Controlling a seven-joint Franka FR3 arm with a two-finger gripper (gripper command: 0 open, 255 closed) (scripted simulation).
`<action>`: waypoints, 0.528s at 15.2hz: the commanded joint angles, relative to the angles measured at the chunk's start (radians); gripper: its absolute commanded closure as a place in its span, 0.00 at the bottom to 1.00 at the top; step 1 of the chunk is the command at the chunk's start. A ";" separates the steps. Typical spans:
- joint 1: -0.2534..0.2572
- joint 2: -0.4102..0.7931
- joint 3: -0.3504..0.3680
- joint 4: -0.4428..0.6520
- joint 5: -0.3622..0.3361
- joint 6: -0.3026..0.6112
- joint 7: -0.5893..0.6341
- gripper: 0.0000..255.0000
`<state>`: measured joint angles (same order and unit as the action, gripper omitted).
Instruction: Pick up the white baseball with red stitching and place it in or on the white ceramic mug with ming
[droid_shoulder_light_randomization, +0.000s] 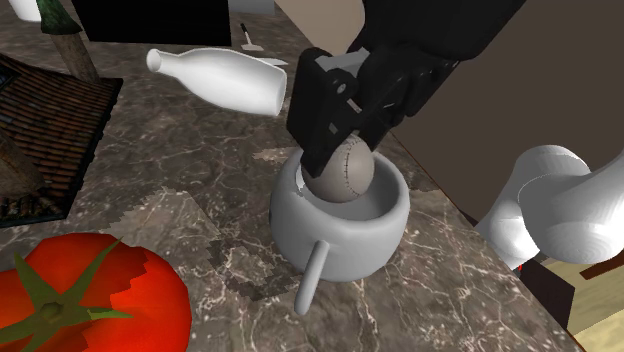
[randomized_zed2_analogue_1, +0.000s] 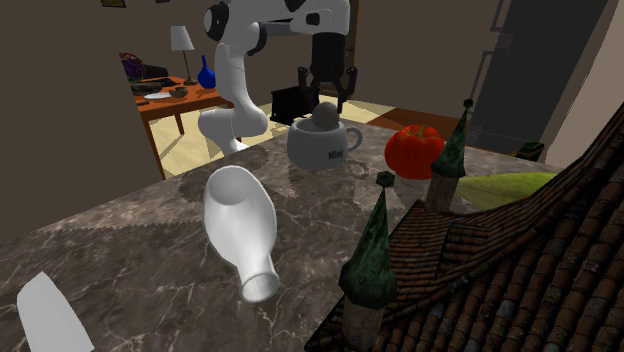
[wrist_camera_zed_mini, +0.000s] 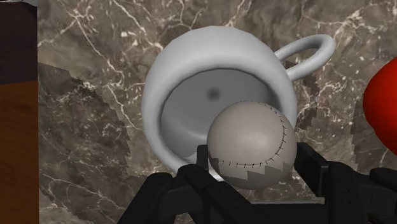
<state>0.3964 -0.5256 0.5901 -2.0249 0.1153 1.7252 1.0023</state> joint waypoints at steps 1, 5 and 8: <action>0.001 -0.002 -0.001 -0.004 0.001 0.003 -0.001 1.00; 0.001 -0.002 -0.001 -0.004 0.001 0.003 -0.001 1.00; 0.001 -0.002 -0.001 -0.004 0.001 0.003 -0.001 0.00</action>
<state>0.3970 -0.5278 0.5889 -2.0293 0.1160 1.7281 1.0011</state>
